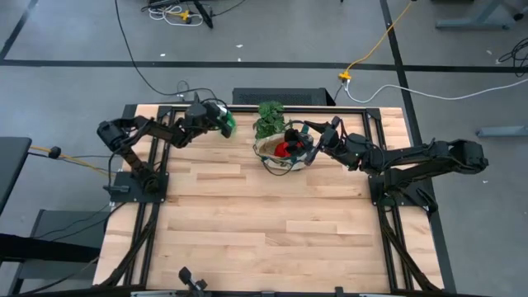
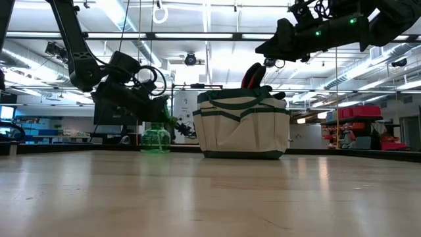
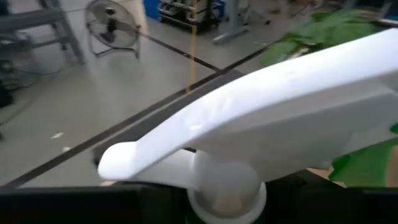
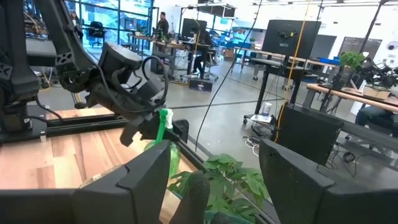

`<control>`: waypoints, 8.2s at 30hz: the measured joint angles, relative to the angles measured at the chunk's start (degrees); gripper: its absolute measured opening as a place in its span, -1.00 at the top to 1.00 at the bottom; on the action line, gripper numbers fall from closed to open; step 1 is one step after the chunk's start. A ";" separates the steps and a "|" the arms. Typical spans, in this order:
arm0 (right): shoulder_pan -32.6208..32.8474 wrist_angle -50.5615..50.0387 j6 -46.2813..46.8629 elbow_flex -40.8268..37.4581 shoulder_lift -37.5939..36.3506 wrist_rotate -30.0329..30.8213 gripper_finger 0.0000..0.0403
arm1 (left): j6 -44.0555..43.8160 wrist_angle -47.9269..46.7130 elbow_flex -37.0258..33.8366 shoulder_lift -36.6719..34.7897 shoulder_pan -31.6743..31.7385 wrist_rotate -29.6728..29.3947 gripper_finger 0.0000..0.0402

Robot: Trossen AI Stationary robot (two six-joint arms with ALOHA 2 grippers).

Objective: Pick & Place Garden tools in Gardening bag
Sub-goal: Put the green spray bottle into the green gardening bag, then return to Home Position

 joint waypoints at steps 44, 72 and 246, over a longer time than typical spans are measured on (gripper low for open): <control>0.00 -0.85 5.64 0.00 0.00 -0.33 -0.23 | -1.73 -14.80 18.93 -13.96 -33.38 -2.63 0.34; 0.00 -0.63 5.68 0.00 0.00 -1.66 -0.23 | 3.62 -22.59 28.89 -0.55 -33.28 -5.32 0.34; 15.13 4.41 13.62 -26.75 -22.62 -14.19 -0.23 | -5.77 -40.19 -25.66 -70.67 -41.76 -9.58 -0.45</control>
